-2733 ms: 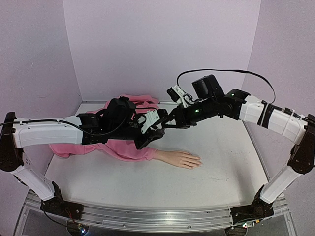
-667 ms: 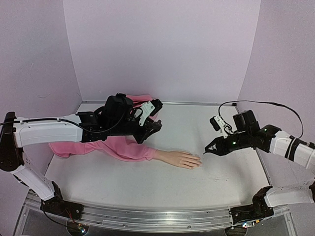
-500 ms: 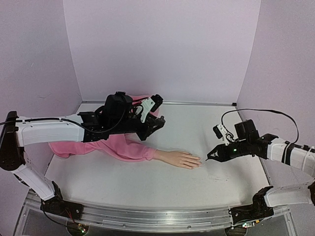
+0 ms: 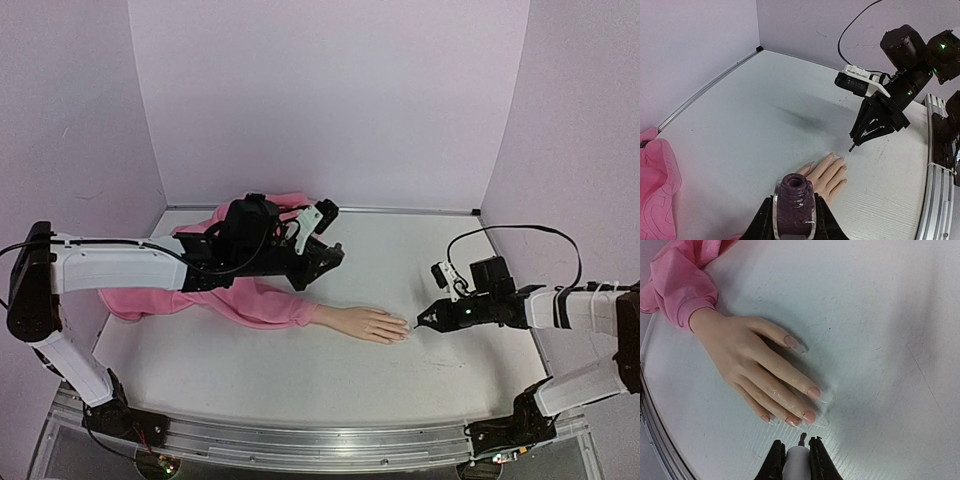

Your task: Paint the nails

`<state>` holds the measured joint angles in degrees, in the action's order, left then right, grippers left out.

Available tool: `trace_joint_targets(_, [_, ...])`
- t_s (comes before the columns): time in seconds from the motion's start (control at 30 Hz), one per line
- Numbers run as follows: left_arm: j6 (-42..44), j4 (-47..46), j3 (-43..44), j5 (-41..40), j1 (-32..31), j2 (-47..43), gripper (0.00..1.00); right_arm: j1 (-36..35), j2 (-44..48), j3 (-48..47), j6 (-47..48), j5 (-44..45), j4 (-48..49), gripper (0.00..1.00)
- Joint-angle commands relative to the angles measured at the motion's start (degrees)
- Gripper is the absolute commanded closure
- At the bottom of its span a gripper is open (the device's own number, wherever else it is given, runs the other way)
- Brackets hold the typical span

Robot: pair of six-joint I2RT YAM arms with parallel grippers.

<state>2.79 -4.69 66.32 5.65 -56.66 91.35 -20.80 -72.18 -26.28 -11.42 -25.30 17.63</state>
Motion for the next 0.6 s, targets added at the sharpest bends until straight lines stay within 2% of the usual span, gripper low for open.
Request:
trace_joint_targets(0.0, [-1.07, -4.57, 3.90, 0.91, 0.50, 0.59, 1.00, 0.21, -2.93, -0.59, -0.35, -1.99, 4.87, 1.00])
trace_joint_targets(0.57, [-0.77, -4.55, 4.69, 1.82, 0.60, 1.81, 1.00, 0.19, -5.63, -1.22, -0.98, -2.21, 6.45, 1.00])
